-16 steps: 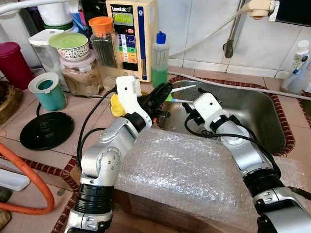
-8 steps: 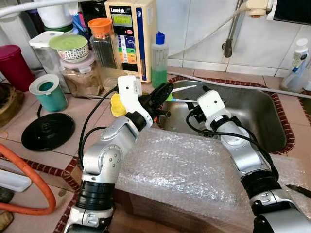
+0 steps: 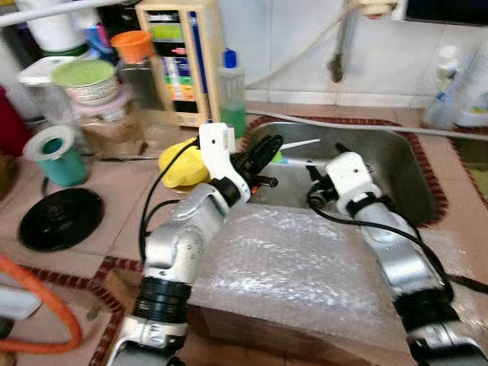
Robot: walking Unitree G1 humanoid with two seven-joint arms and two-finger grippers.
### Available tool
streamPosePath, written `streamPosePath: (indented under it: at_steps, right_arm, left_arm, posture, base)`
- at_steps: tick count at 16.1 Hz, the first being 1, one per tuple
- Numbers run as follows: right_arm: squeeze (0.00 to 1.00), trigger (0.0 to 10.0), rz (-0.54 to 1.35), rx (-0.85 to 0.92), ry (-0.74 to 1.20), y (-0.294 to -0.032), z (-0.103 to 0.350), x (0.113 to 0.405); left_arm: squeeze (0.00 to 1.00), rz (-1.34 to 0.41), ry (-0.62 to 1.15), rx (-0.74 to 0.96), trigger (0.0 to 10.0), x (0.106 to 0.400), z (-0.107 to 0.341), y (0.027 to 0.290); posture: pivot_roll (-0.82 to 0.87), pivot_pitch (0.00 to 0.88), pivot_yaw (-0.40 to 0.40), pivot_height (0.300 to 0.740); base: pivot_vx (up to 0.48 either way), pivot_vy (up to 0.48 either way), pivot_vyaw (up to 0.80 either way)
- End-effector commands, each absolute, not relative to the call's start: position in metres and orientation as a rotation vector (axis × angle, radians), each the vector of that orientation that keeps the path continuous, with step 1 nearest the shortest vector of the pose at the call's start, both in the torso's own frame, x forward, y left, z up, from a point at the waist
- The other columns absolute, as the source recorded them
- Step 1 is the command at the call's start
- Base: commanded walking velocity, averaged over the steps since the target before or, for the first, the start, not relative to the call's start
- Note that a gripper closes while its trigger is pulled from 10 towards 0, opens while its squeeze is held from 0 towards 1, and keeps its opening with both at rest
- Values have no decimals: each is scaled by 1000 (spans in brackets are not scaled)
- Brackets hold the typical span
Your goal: Kitchen organization
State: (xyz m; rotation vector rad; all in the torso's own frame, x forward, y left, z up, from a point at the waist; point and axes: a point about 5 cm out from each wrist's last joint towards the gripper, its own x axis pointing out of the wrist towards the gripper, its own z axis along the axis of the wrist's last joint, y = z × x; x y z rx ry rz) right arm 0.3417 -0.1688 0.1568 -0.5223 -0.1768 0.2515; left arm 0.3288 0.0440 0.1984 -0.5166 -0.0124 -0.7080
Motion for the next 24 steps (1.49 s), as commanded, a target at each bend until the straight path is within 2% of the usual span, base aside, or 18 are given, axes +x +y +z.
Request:
streamPosePath:
  at_steps: [1,5,12,17,24]
  right_arm:
    - [0,10000,236,-526,-215,-172,169,340]
    - [0,10000,223,-539,-202,-177,167,333]
    - [0,10000,229,-539,-198,-171,169,332]
    - [0,10000,235,-546,-190,-171,170,331]
    - [0,10000,283,-601,-129,-174,171,329]
  left_arm:
    - [0,-656,-3,-499,10000,334,194,51]
    - [0,-644,-14,-520,10000,337,193,52]
    - [0,-638,-8,-510,10000,336,191,55]
    - [0,-599,-1,-532,10000,337,188,62]
    - [0,-595,28,-513,10000,327,175,58]
  posture:
    - [-68,0,113,740]
    - [-77,0,122,740]
    - [-70,0,126,740]
    - [-63,0,120,740]
    - [-71,0,92,740]
  base:
    - [0,0,0]
    - [0,-144,0]
    - [0,-413,0]
    - [0,0,0]
    - [0,0,0]
